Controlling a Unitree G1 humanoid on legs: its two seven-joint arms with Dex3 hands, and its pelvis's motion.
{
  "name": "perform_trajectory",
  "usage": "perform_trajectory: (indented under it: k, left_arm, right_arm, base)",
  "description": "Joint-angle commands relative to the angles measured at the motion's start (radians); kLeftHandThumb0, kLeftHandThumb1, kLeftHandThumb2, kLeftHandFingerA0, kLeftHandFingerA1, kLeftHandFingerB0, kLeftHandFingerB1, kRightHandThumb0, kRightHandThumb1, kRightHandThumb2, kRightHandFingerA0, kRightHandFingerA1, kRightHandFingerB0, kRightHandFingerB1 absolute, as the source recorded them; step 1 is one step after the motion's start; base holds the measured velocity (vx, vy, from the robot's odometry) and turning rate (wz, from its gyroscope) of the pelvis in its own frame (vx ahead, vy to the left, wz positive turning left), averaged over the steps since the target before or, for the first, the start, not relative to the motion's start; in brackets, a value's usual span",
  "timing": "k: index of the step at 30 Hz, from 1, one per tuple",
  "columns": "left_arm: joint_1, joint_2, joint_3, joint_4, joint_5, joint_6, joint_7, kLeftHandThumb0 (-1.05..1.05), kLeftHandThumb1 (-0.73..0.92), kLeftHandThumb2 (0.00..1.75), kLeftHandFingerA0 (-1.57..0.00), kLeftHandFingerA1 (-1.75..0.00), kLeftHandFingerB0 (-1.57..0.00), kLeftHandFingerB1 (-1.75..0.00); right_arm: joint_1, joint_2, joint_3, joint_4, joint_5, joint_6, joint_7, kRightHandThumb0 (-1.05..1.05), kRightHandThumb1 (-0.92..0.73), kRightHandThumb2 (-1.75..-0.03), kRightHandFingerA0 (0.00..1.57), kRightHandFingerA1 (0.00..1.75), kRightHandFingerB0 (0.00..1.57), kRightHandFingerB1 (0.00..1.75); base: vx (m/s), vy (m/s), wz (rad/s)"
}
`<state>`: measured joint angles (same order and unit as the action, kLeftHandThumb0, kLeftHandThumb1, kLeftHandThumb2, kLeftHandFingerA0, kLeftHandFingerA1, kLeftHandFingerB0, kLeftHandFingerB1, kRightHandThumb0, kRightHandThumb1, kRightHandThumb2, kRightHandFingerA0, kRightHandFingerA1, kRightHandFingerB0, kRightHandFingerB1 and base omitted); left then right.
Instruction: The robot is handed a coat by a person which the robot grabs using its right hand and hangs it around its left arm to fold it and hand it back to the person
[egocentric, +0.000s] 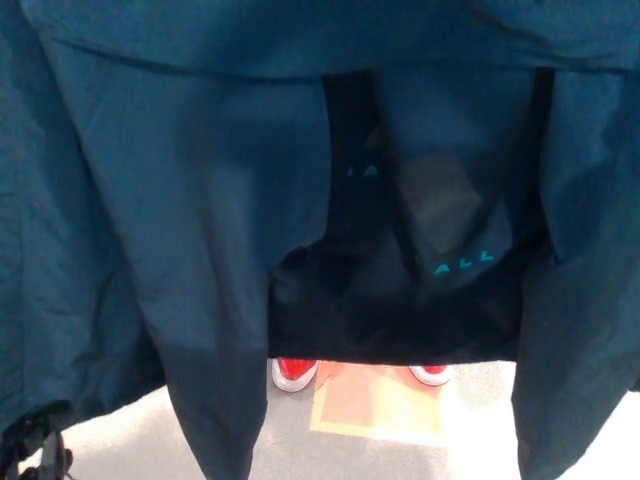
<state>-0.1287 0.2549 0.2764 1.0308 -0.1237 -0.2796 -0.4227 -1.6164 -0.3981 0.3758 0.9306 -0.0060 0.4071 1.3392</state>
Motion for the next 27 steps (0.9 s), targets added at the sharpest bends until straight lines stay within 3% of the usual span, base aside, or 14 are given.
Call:
perform_trajectory:
  k: [1,7,10,13,17,19,21,22,23,24,25,26,27]
  left_arm:
    - [0.008,0.01,0.012,0.004,-0.03,0.029,-0.008,-0.76,0.82,1.08,-0.05,-0.24,-0.05,-0.25]
    - [0.022,0.008,0.006,-0.004,-0.026,0.035,-0.005,-0.76,0.79,1.08,-0.06,-0.31,-0.06,-0.32]
    - [0.021,0.012,0.001,-0.006,-0.021,0.034,0.0,-0.68,0.77,1.1,-0.02,-0.35,-0.02,-0.34]
    - [0.016,0.01,0.004,-0.008,-0.026,0.033,-0.001,-0.75,0.79,1.08,-0.05,-0.3,-0.05,-0.3]
    - [0.012,0.011,0.009,-0.022,-0.035,0.052,0.001,-0.67,0.77,1.09,-0.02,-0.33,-0.02,-0.33]
    - [0.01,0.011,0.011,-0.02,-0.037,0.058,0.002,-0.74,0.79,1.07,-0.05,-0.29,-0.05,-0.3]
    - [0.006,0.009,0.015,-0.024,-0.043,0.07,0.002,-0.74,0.79,1.07,-0.04,-0.27,-0.05,-0.28]
    - [0.005,0.007,0.016,-0.026,-0.045,0.074,0.004,-0.73,0.8,1.08,-0.04,-0.28,-0.04,-0.28]
    - [0.002,0.005,0.016,-0.027,-0.045,0.078,0.009,-0.73,0.8,1.07,-0.05,-0.3,-0.05,-0.29]
    - [0.003,0.004,0.014,-0.03,-0.043,0.079,0.012,-0.73,0.8,1.08,-0.05,-0.3,-0.05,-0.29]
    - [0.005,0.004,0.012,-0.034,-0.04,0.079,0.012,-0.73,0.8,1.08,-0.05,-0.3,-0.05,-0.29]
    - [0.008,0.006,0.01,-0.038,-0.038,0.078,0.01,-0.73,0.81,1.09,-0.05,-0.3,-0.05,-0.28]
    - [0.013,0.004,0.008,-0.043,-0.036,0.078,0.012,-0.73,0.81,1.08,-0.06,-0.31,-0.05,-0.3]
  right_arm:
    - [-0.017,0.026,0.098,0.005,-0.115,-0.061,0.049,-0.92,-0.51,-0.95,0.0,0.03,0.0,0.0]
    - [0.067,0.032,0.212,-0.075,-0.208,-0.178,-0.018,-0.93,-0.54,-0.95,0.0,0.05,0.0,0.0]
    - [0.083,0.034,0.211,-0.089,-0.211,-0.176,-0.015,-0.92,-0.53,-0.94,0.0,0.03,0.0,0.0]
    - [0.094,0.033,0.202,-0.112,-0.214,-0.149,-0.012,-0.9,-0.51,-0.93,0.0,0.05,0.0,0.0]
    - [0.092,0.039,0.209,-0.108,-0.227,-0.195,0.02,-0.93,-0.5,-0.96,0.0,0.0,0.0,0.0]
    - [0.09,0.046,0.217,-0.104,-0.239,-0.198,0.025,-0.92,-0.49,-0.95,0.0,0.0,0.0,0.0]
    - [0.098,0.043,0.234,-0.126,-0.27,-0.239,-0.002,-0.91,-0.49,-0.94,0.0,0.0,0.0,0.0]
    - [0.109,0.028,0.307,-0.164,-0.367,-0.353,-0.077,-0.93,-0.49,-0.98,0.0,0.0,0.0,0.0]
    - [0.122,0.024,0.367,-0.198,-0.46,-0.382,-0.17,-0.9,-0.48,-0.93,0.0,0.0,0.0,0.0]
    - [0.135,0.02,0.397,-0.216,-0.509,-0.382,-0.239,-0.89,-0.53,-0.93,0.06,0.18,0.14,0.06]
    - [0.145,0.015,0.417,-0.23,-0.542,-0.391,-0.292,-0.89,-0.53,-0.93,0.06,0.18,0.14,0.06]
    - [0.167,0.005,0.44,-0.263,-0.596,-0.383,-0.384,-0.94,-0.54,-0.91,0.24,0.45,0.05,0.26]
    - [0.196,-0.007,0.458,-0.293,-0.651,-0.369,-0.49,-0.99,-0.65,-0.97,0.59,0.54,0.34,0.42]
  base:
    - [0.0,0.0,0.0]
    - [0.0,0.0,0.0]
    - [0.0,0.0,0.0]
    - [0.0,0.0,0.0]
    - [0.0,0.0,0.0]
    - [0.0,0.0,0.0]
    - [0.0,0.0,0.0]
    - [0.0,0.0,0.0]
    - [0.0,0.0,0.0]
    - [0.0,0.0,0.0]
    - [0.0,0.0,0.0]
    - [0.0,0.0,0.0]
    - [0.0,0.0,0.0]
